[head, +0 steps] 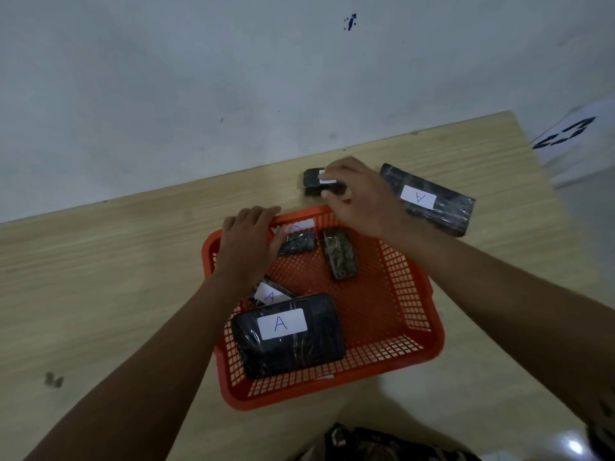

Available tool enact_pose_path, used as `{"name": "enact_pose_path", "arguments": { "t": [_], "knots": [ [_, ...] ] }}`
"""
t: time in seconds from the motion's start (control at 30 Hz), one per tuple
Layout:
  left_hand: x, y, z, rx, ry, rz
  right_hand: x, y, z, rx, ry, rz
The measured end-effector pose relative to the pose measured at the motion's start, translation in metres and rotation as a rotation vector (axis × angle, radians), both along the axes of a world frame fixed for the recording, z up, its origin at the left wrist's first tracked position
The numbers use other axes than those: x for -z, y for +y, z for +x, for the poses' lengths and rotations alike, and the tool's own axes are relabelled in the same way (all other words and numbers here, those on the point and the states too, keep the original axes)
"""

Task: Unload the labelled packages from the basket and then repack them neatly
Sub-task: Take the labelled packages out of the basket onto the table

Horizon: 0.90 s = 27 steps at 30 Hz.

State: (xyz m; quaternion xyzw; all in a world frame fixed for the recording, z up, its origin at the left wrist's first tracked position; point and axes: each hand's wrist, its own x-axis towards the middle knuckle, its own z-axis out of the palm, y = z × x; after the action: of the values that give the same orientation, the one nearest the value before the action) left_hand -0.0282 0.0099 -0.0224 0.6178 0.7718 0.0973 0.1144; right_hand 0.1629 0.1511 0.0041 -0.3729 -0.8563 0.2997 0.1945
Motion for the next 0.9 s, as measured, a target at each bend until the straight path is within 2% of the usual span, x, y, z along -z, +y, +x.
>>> {"name": "enact_pose_path", "arguments": {
  "t": [0.1, 0.23, 0.33, 0.47, 0.57, 0.67, 0.77, 0.9],
  "knots": [
    [-0.001, -0.016, -0.005, -0.064, 0.061, 0.052, -0.011, -0.051, 0.012, -0.150, -0.003, 0.023],
    [-0.007, -0.041, -0.008, -0.215, 0.048, 0.084, -0.012, -0.096, 0.014, -0.326, -0.224, -0.260],
    [-0.017, -0.056, -0.002, -0.371, -0.105, 0.070, -0.004, -0.110, 0.013, -0.368, -0.372, -0.513],
    [-0.012, -0.076, 0.001, -0.617, -0.376, 0.049, 0.006, -0.114, 0.016, -0.378, -0.413, -0.718],
    [-0.008, -0.082, -0.001, -0.724, -0.433, 0.062, 0.006, -0.110, 0.017, -0.361, -0.398, -0.746],
    [-0.007, -0.083, -0.005, -0.736, -0.373, 0.063, -0.006, -0.095, 0.019, -0.333, -0.350, -0.757],
    [-0.009, -0.082, -0.005, -0.733, -0.381, 0.056, -0.034, -0.069, 0.022, -0.271, -0.189, -0.759],
    [-0.007, -0.083, -0.003, -0.710, -0.371, 0.052, -0.061, -0.034, 0.008, -0.049, 0.088, -0.749]
  ]
}}
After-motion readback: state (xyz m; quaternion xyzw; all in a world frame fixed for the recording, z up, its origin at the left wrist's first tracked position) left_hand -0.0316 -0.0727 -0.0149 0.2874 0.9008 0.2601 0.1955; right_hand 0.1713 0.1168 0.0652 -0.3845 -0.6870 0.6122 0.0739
